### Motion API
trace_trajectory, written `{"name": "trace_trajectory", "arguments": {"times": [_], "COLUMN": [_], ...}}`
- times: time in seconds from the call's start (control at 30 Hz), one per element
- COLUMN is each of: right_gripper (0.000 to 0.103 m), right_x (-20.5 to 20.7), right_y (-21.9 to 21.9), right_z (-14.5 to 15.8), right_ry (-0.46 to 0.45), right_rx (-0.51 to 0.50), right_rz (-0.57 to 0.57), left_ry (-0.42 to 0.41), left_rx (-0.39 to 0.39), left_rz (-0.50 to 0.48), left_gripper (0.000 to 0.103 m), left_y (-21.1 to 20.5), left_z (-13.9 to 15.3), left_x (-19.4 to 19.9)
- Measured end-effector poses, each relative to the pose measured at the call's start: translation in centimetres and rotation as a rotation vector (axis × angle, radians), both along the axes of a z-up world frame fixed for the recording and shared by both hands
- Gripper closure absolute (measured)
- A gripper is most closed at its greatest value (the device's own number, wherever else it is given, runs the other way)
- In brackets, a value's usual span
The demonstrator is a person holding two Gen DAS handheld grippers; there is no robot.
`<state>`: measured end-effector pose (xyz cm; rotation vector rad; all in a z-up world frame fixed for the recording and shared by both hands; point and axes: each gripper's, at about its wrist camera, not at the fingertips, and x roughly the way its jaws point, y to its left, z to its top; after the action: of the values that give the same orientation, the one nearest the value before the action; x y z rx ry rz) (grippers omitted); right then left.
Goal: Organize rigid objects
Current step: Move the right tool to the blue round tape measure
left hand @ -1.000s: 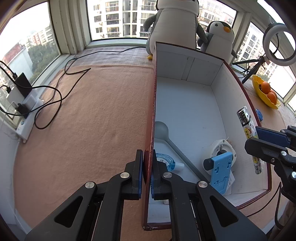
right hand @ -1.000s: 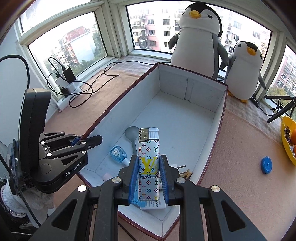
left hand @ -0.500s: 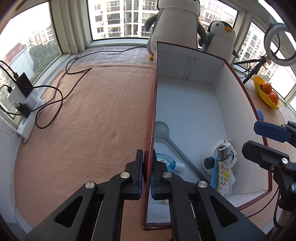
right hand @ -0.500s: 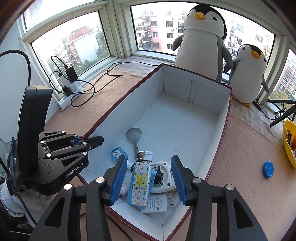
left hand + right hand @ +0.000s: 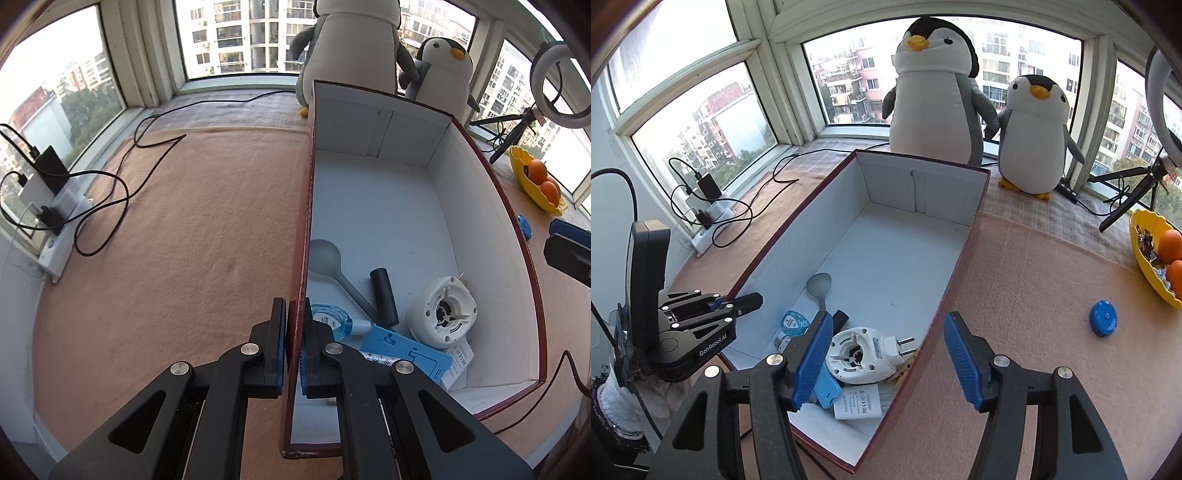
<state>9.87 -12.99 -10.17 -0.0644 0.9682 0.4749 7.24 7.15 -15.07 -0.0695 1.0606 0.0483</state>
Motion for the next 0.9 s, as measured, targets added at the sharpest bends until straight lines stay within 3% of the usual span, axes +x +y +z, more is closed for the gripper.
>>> {"name": "trace_trajectory", "arguments": {"times": [0.2, 0.5, 0.9], "right_gripper": [0.037, 0.028, 0.028], "right_x": [0.8, 2.7, 7.4], "right_y": [-3.5, -9.9, -19.2], "right_z": [0.4, -0.7, -5.6], "right_ry": [-0.016, -0.014, 0.143], "right_rx": [0.018, -0.033, -0.026], "right_rz": [-0.085, -0.228, -0.42], "left_ry": [0.007, 0.015, 0.023], "left_rx": [0.007, 0.005, -0.004], "left_rz": [0.004, 0.013, 0.035], "left_gripper": [0.098, 0.098, 0.098], "left_y": [-0.1, -0.1, 0.1], "left_z": [0.1, 0.1, 0.3], "left_x": [0.0, 0.1, 0.0]}}
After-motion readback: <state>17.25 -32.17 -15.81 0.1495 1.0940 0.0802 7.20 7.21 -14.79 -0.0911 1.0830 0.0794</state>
